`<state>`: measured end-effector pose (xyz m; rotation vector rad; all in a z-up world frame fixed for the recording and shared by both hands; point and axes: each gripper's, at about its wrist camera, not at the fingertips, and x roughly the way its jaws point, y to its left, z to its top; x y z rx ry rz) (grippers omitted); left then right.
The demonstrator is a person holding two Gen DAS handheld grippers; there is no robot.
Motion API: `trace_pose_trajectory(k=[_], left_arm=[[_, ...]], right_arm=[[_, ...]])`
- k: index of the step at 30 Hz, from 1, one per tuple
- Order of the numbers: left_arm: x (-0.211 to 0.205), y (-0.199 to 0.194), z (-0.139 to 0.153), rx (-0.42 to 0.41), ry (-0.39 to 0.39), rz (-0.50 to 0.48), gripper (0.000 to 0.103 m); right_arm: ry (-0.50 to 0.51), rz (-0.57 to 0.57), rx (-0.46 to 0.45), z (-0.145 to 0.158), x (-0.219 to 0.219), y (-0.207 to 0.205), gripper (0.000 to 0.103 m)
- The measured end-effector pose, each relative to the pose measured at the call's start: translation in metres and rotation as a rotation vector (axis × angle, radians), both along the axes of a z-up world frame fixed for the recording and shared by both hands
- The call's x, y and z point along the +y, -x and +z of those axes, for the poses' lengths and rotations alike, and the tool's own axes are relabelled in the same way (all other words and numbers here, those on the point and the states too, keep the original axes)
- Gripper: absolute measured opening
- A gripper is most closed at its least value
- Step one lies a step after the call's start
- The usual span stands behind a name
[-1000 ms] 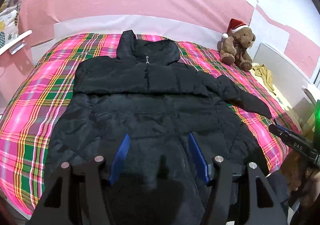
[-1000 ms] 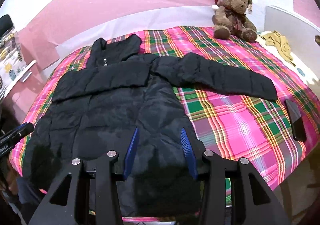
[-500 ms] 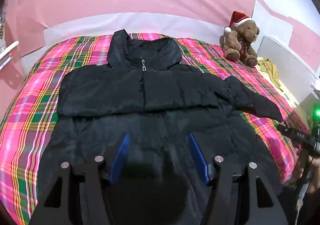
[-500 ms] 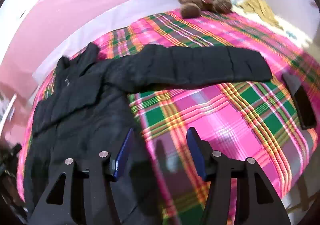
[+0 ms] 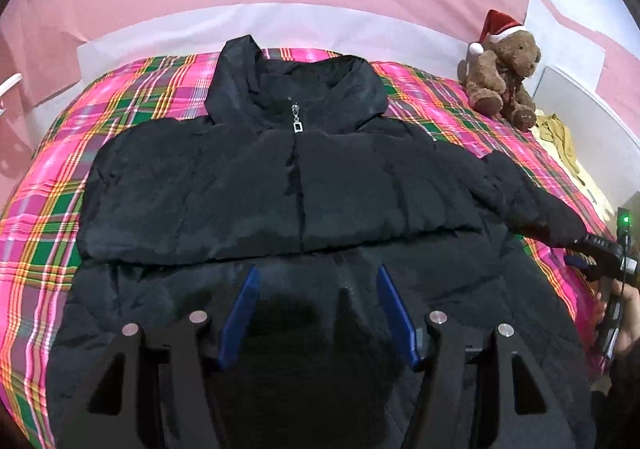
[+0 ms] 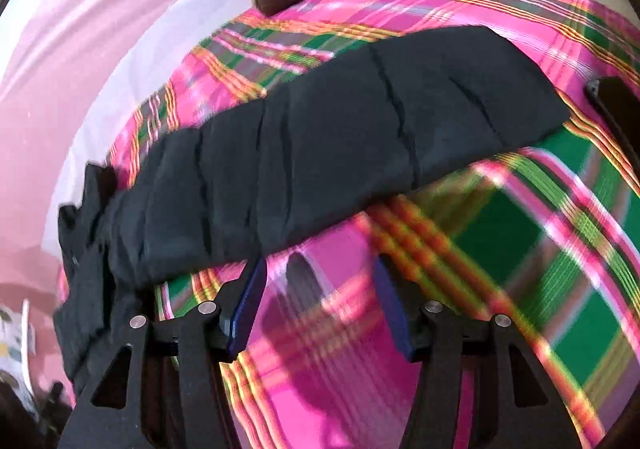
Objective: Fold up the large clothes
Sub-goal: 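Grasp the sleeve nearest the right tool and fold it across the body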
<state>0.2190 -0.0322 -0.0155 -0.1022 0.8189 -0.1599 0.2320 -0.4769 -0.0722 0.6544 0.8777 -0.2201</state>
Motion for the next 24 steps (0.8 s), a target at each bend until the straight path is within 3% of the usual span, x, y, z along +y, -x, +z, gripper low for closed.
trace_pose_trajectory(k=[9, 12, 13, 15, 19, 24], left_arm=[[0.011, -0.014, -0.024, 0.048, 0.023, 0.033, 0.063], [0.013, -0.013, -0.025, 0.052, 0.025, 0.042, 0.063], [0.014, -0.012, -0.024, 0.050, 0.028, 0.045, 0.063], [0.017, -0.009, -0.020, 0.043, 0.033, 0.049, 0.063], [0.026, 0.001, -0.008, 0.017, 0.043, 0.058, 0.063], [0.036, 0.015, 0.008, -0.017, 0.067, 0.071, 0.063]], right_arm=[[-0.053, -0.118, -0.060, -0.004, -0.029, -0.026, 0.056], [-0.010, -0.131, -0.033, -0.002, -0.028, -0.034, 0.036], [-0.028, -0.123, -0.032, -0.001, -0.028, -0.036, 0.024], [-0.038, -0.114, -0.033, 0.005, -0.027, -0.037, 0.017], [0.017, -0.087, -0.087, 0.038, -0.011, -0.029, 0.014], [0.113, -0.014, -0.203, 0.104, 0.021, -0.012, 0.014]])
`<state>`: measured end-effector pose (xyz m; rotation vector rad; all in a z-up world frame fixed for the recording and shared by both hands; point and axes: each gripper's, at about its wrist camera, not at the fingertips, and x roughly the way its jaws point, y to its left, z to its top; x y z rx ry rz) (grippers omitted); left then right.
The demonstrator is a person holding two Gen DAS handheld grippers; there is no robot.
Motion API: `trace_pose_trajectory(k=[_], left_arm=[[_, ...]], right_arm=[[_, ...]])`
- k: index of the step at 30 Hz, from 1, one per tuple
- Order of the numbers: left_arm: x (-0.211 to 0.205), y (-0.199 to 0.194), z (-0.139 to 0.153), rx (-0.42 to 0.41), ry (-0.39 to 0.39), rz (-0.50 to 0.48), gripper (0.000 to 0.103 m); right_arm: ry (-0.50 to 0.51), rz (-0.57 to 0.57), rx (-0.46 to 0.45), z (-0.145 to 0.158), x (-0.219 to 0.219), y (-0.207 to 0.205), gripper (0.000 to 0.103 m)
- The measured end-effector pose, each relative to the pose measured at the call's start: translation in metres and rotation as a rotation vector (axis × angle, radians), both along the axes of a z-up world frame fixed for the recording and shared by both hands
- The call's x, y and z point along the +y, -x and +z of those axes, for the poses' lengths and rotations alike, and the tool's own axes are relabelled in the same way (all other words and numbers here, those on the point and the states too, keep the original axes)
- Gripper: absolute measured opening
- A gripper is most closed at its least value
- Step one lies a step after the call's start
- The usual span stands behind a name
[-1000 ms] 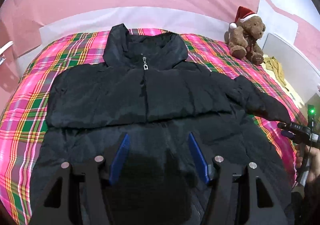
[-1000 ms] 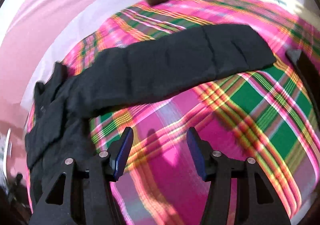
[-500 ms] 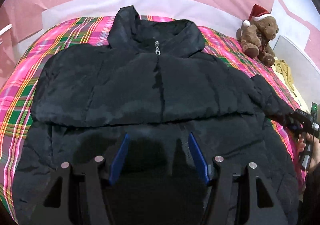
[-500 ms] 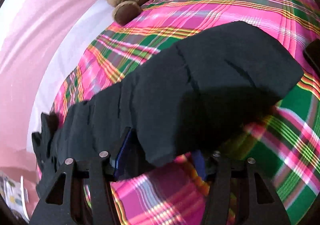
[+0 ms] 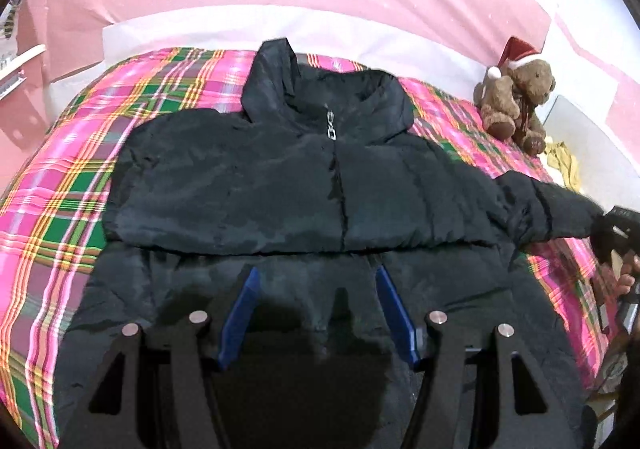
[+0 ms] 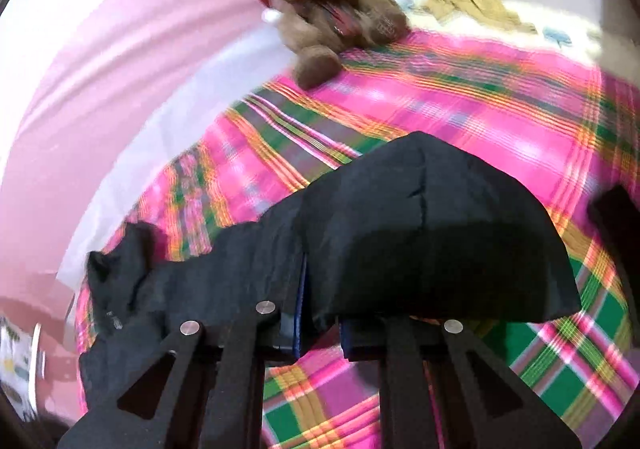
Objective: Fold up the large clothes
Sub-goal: 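Grasp the sleeve nearest the right tool and fold it across the body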
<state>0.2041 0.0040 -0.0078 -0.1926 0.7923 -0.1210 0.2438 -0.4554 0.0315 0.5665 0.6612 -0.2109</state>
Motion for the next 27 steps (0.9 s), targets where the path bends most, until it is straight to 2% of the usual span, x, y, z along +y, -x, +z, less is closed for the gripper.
trace_pose_trajectory(k=[6, 13, 18, 27], left_arm=[[0.009, 0.015, 0.016, -0.033, 0.019, 0.008, 0.063], [0.028, 0.027, 0.026, -0.058, 0.034, 0.036, 0.063], [0.044, 0.031, 0.018, -0.051, 0.052, 0.061, 0.063], [0.074, 0.032, -0.002, -0.033, 0.083, 0.114, 0.063]], right_arm=[[0.092, 0.125, -0.091, 0.061, 0.057, 0.001, 0.014], [0.169, 0.275, -0.126, 0.091, 0.137, -0.007, 0.014], [0.233, 0.375, -0.108, 0.086, 0.197, -0.018, 0.014], [0.319, 0.555, 0.019, 0.032, 0.305, -0.060, 0.015]])
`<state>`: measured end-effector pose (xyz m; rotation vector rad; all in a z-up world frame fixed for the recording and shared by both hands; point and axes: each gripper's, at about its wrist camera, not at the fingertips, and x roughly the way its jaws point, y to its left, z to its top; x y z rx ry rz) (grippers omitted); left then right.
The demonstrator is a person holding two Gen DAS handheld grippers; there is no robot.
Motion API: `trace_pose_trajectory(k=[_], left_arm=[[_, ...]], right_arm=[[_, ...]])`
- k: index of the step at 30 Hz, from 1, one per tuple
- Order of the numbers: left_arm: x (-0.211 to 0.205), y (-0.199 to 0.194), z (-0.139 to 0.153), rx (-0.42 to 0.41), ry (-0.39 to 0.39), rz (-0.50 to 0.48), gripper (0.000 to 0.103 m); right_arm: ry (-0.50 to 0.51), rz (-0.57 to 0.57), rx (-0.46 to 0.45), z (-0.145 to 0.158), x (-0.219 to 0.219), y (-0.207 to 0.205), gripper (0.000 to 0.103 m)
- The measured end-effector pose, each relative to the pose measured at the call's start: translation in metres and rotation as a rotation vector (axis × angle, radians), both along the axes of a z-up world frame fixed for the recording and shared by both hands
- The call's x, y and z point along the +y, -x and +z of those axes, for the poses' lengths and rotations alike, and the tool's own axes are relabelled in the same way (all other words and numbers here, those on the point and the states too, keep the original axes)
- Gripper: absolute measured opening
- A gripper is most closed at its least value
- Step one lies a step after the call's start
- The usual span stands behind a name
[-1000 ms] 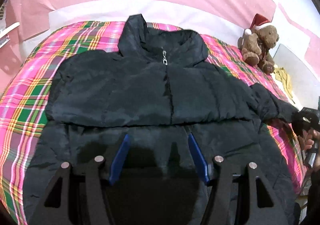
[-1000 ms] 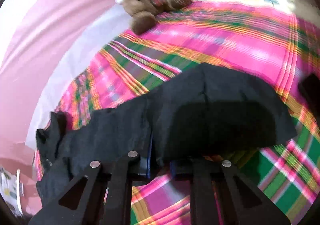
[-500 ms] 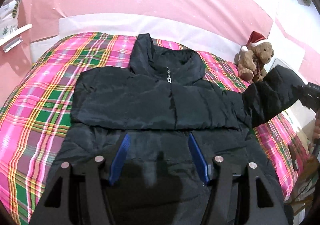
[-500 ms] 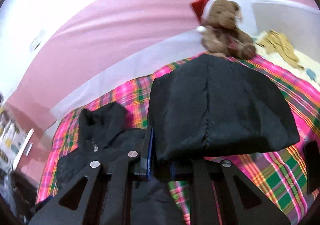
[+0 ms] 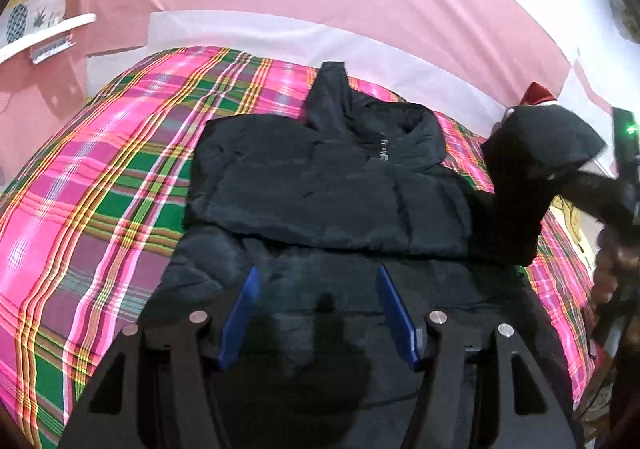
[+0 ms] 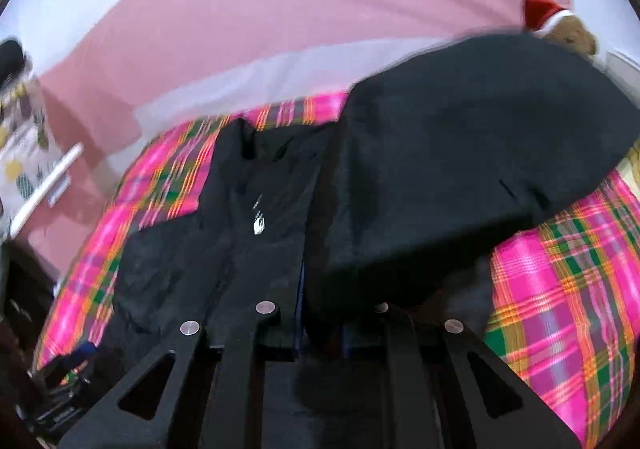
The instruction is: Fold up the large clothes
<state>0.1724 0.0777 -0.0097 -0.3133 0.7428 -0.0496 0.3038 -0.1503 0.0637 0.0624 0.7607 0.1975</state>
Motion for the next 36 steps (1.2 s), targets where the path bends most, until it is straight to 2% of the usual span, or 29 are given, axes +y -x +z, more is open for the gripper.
trace_pose_trajectory(k=[3, 7, 9, 11, 16, 18, 20, 23, 27, 30, 34, 36], left_arm=[[0.011, 0.001, -0.009, 0.009, 0.014, 0.018, 0.063], [0.022, -0.001, -0.020, 0.026, 0.032, 0.032, 0.063], [0.025, -0.002, -0.023, 0.031, 0.040, 0.036, 0.063], [0.026, -0.002, -0.024, 0.030, 0.046, 0.036, 0.063], [0.027, 0.000, -0.014, 0.012, 0.058, 0.032, 0.063], [0.025, 0.000, -0.006, 0.002, 0.060, 0.025, 0.063], [0.022, -0.001, 0.004, -0.013, 0.048, 0.015, 0.063], [0.014, -0.009, 0.020, -0.036, 0.030, -0.010, 0.063], [-0.004, -0.031, 0.034, -0.060, -0.003, -0.052, 0.064], [-0.026, -0.055, 0.037, -0.068, -0.009, -0.105, 0.064], [-0.061, -0.092, 0.023, -0.043, -0.033, -0.180, 0.064], [-0.074, -0.110, 0.010, -0.023, -0.084, -0.197, 0.058]], right_arm=[[0.028, 0.052, 0.055, -0.028, 0.032, -0.011, 0.017], [0.042, 0.124, 0.118, -0.065, 0.065, -0.019, 0.029], [0.051, 0.150, 0.132, -0.075, 0.073, -0.020, 0.041], [0.070, 0.171, 0.135, -0.084, 0.081, -0.020, 0.045], [0.089, 0.199, 0.122, -0.081, 0.087, -0.011, 0.052], [0.063, 0.229, 0.119, -0.074, 0.089, -0.007, 0.055], [0.034, 0.279, 0.104, -0.064, 0.089, 0.002, 0.064], [-0.049, 0.336, 0.091, -0.053, 0.079, 0.010, 0.064], [-0.075, 0.251, 0.025, -0.040, 0.036, 0.013, 0.064], [-0.071, 0.131, 0.030, -0.041, -0.005, 0.003, 0.064], [-0.061, -0.023, 0.037, -0.052, -0.060, -0.009, 0.063], [-0.057, -0.059, 0.044, -0.058, -0.075, -0.015, 0.057]])
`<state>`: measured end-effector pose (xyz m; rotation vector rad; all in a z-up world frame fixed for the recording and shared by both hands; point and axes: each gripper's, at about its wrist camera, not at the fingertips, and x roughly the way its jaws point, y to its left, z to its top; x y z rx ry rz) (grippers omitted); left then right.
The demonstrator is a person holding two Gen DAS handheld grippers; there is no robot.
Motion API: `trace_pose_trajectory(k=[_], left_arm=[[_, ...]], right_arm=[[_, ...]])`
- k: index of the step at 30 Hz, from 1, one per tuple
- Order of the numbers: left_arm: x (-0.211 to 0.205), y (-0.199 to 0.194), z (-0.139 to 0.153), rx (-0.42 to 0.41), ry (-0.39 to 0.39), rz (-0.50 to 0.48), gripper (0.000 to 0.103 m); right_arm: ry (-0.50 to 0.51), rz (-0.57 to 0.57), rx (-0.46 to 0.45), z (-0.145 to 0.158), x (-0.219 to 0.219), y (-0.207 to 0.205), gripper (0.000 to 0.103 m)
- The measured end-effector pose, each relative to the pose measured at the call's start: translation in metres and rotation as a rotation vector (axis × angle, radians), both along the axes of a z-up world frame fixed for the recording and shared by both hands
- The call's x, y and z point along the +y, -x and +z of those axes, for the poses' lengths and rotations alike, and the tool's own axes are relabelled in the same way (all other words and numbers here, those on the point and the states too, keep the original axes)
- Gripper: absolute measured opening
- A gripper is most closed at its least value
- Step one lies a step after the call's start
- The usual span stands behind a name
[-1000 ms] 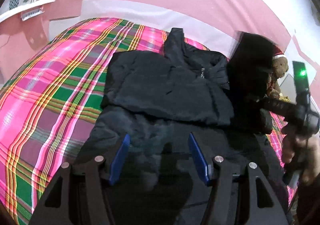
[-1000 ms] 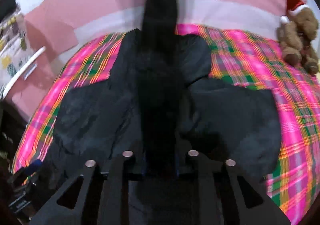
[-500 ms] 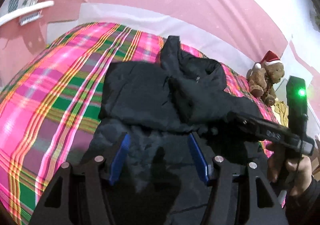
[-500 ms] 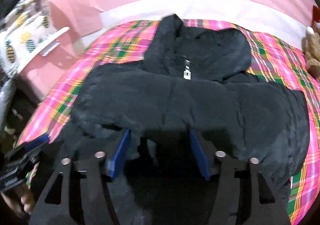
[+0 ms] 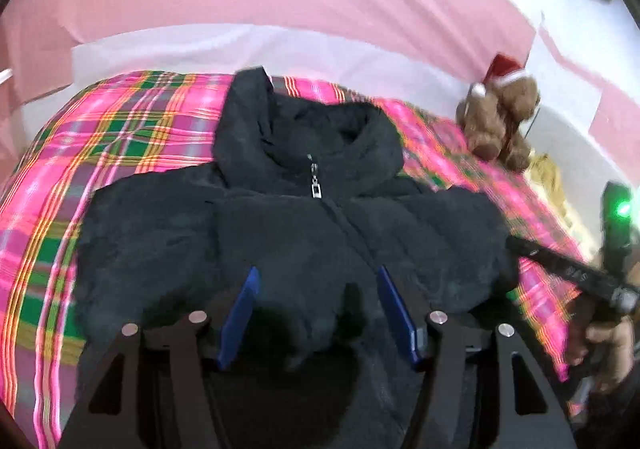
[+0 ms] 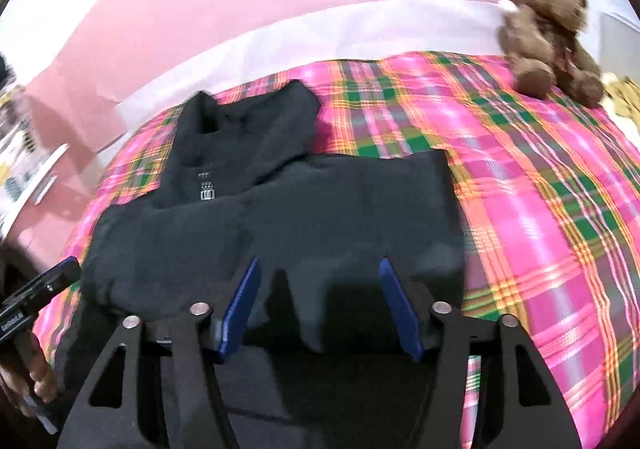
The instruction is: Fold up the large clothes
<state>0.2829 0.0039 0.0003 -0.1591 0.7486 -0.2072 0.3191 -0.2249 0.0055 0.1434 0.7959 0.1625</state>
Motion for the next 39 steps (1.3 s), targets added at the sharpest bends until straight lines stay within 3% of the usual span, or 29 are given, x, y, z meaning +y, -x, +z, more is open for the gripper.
trace_pose_trajectory(k=[2, 3, 7, 11, 16, 19, 22, 26, 30, 34, 39], left_arm=[[-0.005, -0.016, -0.017, 0.036, -0.077, 0.023, 0.043], [-0.004, -0.023, -0.027, 0.058, -0.103, 0.036, 0.041], [0.009, -0.029, -0.051, 0.078, -0.103, 0.068, 0.042], [0.004, -0.028, -0.056, 0.069, -0.135, 0.074, 0.043], [0.012, -0.024, -0.030, 0.096, -0.091, 0.077, 0.042], [0.013, -0.024, -0.002, 0.038, -0.065, 0.072, 0.042], [0.007, -0.042, 0.009, -0.001, -0.102, 0.077, 0.042], [0.009, -0.086, -0.029, 0.102, -0.153, 0.107, 0.042], [0.015, -0.096, -0.057, 0.084, -0.159, 0.108, 0.043], [0.014, -0.096, -0.068, 0.061, -0.163, 0.102, 0.043], [0.012, -0.096, -0.060, 0.069, -0.170, 0.108, 0.043]], right_arm=[[0.001, -0.014, 0.017, -0.009, -0.005, -0.010, 0.051], [0.002, -0.015, 0.026, -0.013, -0.006, -0.012, 0.050], [0.013, 0.024, 0.097, -0.052, 0.004, -0.033, 0.049], [0.030, 0.025, 0.092, -0.068, 0.009, -0.036, 0.049], [0.036, 0.045, 0.085, -0.043, 0.003, -0.030, 0.049], [-0.002, 0.027, 0.021, -0.022, -0.016, -0.028, 0.049], [0.018, -0.004, -0.009, -0.004, -0.027, -0.044, 0.049], [0.032, -0.040, 0.035, -0.010, -0.036, -0.081, 0.049], [0.103, -0.034, 0.137, -0.047, -0.037, -0.107, 0.049], [0.119, -0.027, 0.142, -0.073, -0.035, -0.111, 0.049], [0.155, -0.047, 0.143, -0.066, -0.031, -0.110, 0.049]])
